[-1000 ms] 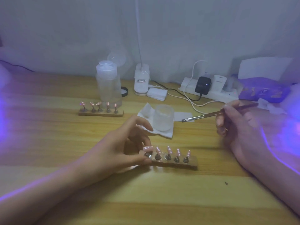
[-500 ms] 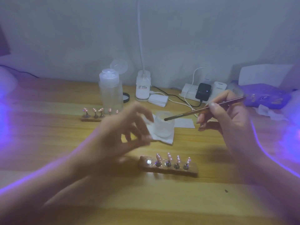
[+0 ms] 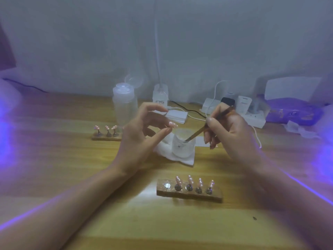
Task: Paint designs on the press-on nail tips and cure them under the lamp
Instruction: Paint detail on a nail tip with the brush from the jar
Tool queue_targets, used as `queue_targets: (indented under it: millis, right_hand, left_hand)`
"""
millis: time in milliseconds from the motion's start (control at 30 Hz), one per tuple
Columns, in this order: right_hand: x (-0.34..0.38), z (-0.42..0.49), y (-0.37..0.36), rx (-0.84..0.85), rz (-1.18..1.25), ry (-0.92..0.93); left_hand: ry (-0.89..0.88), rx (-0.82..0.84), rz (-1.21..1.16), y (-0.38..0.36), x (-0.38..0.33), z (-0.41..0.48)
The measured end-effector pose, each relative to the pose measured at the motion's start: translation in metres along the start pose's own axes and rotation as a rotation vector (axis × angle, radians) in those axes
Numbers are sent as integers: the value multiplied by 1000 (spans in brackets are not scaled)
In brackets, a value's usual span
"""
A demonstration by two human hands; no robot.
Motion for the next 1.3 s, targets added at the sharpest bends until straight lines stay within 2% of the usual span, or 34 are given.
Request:
queue_targets:
  millis: [233,533,800,1300]
  right_hand:
    - [0,-1,-5,14,81,-9]
    - [-18,-13,-1,-272,318,-136]
    - [-27,-13,1,-340,501,-335]
    - [-22,-13,0,-272,518,-295]
  left_hand:
    - [50,-52,-65,-10,-1,5]
    - [76,-83,-33,-8,5,-1]
    - [97,-77,-9,-8,4,-2]
    - [84,-17,109,-10,4,-5]
Point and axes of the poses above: each hand's wrist, its own z-axis towards the middle knuckle, its own y-axis out of the back of the hand, x = y × z, the point moved 1 cm from there along z, towards the middle knuckle, and after that the axes turned 9 degrees about -z, right-handed, at the moved point
